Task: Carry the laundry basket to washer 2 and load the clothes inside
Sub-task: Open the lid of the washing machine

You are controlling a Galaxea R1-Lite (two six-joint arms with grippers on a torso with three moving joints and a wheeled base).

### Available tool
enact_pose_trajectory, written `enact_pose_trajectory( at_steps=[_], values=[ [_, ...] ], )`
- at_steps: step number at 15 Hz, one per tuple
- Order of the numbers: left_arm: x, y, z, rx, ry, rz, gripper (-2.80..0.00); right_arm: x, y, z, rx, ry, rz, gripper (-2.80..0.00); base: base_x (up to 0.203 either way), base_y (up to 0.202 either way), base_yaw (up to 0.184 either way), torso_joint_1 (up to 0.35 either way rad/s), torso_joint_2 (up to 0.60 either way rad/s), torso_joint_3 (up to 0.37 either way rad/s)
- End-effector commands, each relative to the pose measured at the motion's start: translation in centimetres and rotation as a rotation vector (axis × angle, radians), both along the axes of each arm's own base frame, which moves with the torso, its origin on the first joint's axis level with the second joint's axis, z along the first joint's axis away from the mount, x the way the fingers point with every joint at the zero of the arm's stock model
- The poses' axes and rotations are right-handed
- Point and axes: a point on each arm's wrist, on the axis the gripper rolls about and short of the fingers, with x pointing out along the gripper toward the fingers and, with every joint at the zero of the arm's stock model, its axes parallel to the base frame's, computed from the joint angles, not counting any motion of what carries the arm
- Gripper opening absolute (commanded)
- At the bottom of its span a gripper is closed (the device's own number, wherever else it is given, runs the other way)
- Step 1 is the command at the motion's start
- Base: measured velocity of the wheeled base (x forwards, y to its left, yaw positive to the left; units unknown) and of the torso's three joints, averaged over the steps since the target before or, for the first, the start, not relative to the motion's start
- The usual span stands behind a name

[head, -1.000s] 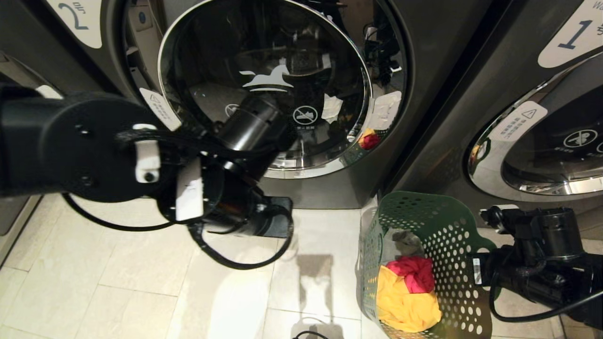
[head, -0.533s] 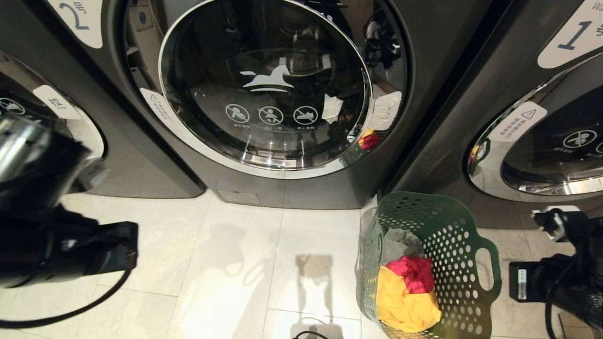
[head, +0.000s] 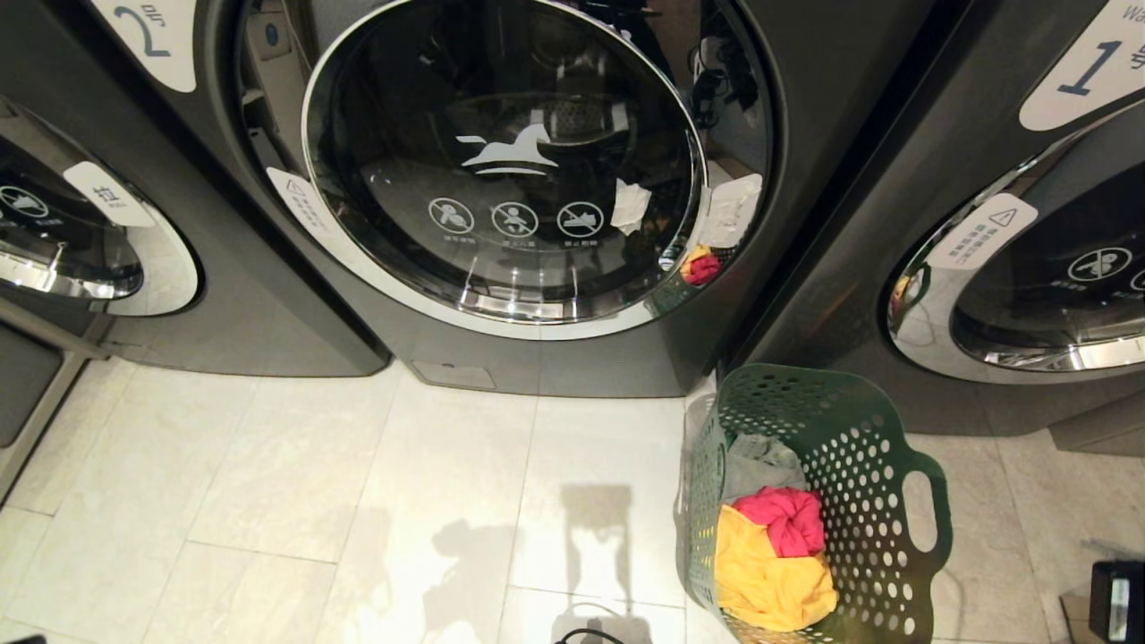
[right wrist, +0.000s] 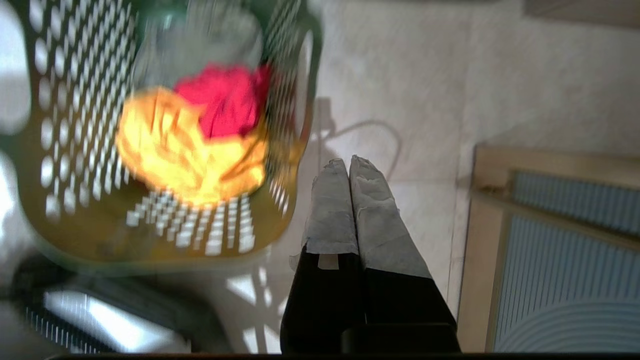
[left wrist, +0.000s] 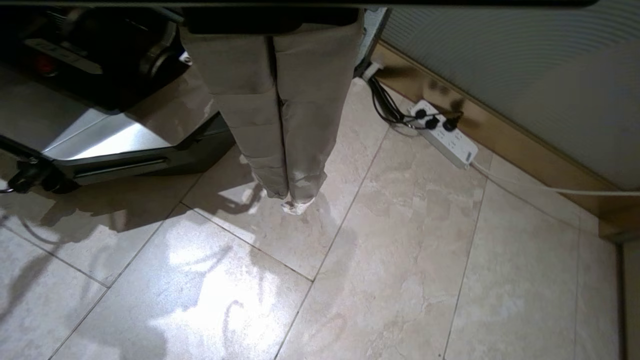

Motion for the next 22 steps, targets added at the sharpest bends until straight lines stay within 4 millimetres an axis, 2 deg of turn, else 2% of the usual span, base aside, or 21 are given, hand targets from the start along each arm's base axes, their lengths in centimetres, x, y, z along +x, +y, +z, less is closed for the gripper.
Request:
enact_pose_trajectory(
  at_steps=[1,3,5,7,10,13,16,22],
  values=[
    [-5.0,0.0,-2.9,0.072,-0.133,-0.095,-2.8,-4.2,0.3,-2.0,0.01,-0.042,0.077,-2.8,0.0,0.0,0.0,0.0,0.0,0.0],
    [-7.8,-0.3,-4.9,0.077,-0.295,-0.257,-2.8,-7.0,0.5,-3.5,0.029,-0.025,0.161,-2.8,0.0,0.0,0.0,0.0,0.0,0.0],
    [-9.8,-0.6,-6.8,0.092,-0.469,-0.385,-2.8,-9.3,0.6,-4.5,0.049,-0.009,0.232,-2.8,0.0,0.0,0.0,0.0,0.0,0.0],
    [-10.5,-0.7,-8.1,0.121,-0.559,-0.457,-2.8,-11.1,0.6,-4.9,0.052,-0.082,0.268,-2.8,0.0,0.0,0.0,0.0,0.0,0.0],
    [-10.3,-0.8,-8.8,0.127,-0.547,-0.51,-2.8,-13.1,0.6,-5.4,0.04,-0.275,0.269,-2.8,0.0,0.0,0.0,0.0,0.0,0.0],
    [-10.3,-0.7,-8.8,0.127,-0.545,-0.502,-2.8,-13.8,0.6,-5.7,0.036,-0.371,0.261,-2.8,0.0,0.0,0.0,0.0,0.0,0.0],
    [-10.3,-0.8,-8.8,0.125,-0.547,-0.503,-2.8,-13.4,0.6,-5.7,0.022,-0.466,0.261,-2.8,0.0,0.0,0.0,0.0,0.0,0.0],
    [-10.3,-0.8,-8.7,0.126,-0.548,-0.512,-2.8,-13.4,0.6,-5.8,0.02,-0.461,0.264,-2.8,0.0,0.0,0.0,0.0,0.0,0.0]
  ],
)
